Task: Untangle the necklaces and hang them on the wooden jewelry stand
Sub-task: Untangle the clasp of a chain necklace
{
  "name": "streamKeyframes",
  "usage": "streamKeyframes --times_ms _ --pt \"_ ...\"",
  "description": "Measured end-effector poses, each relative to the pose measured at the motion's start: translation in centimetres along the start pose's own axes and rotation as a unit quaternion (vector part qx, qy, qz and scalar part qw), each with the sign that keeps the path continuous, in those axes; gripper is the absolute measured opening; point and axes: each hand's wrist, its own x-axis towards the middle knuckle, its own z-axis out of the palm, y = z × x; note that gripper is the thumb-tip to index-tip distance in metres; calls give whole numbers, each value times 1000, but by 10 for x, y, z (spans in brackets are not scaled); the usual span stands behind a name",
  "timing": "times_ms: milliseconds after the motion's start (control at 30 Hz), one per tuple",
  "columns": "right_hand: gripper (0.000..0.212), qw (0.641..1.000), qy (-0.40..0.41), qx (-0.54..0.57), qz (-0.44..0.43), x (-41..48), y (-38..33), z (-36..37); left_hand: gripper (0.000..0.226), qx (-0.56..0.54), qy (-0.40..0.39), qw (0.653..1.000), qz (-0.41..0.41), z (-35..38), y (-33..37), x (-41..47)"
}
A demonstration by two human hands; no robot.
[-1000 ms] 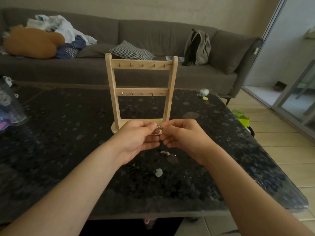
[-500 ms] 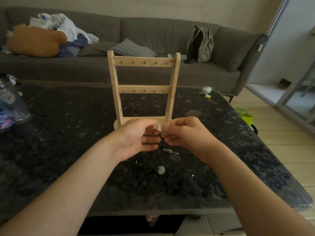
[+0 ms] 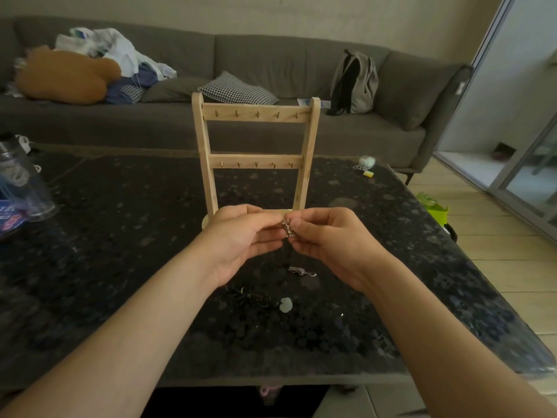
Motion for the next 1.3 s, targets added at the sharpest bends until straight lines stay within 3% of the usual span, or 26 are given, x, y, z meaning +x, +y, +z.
streamKeyframes --times_ms 133,267,367,667,900,1067,1300 --pt "11 998 23 -45 -27 0 2 4 16 37 32 998 30 -1 -4 1" --pt "11 990 50 -115 -60 0 3 9 21 159 64 982 73 -1 -8 3" --pt "11 985 65 -138 -76 0 1 10 13 203 62 976 57 1 -7 2" --pt "13 991 73 -98 -57 3 5 9 10 198 14 979 54 0 -3 -6" --pt "21 997 19 -70 -10 -1 2 7 14 183 4 982 45 2 -6 -6" --pt "23 997 53 -54 31 0 1 7 12 197 22 980 23 3 -4 -1" --pt "32 978 27 -201 44 -3 -2 18 17 146 41 988 25 6 -10 5"
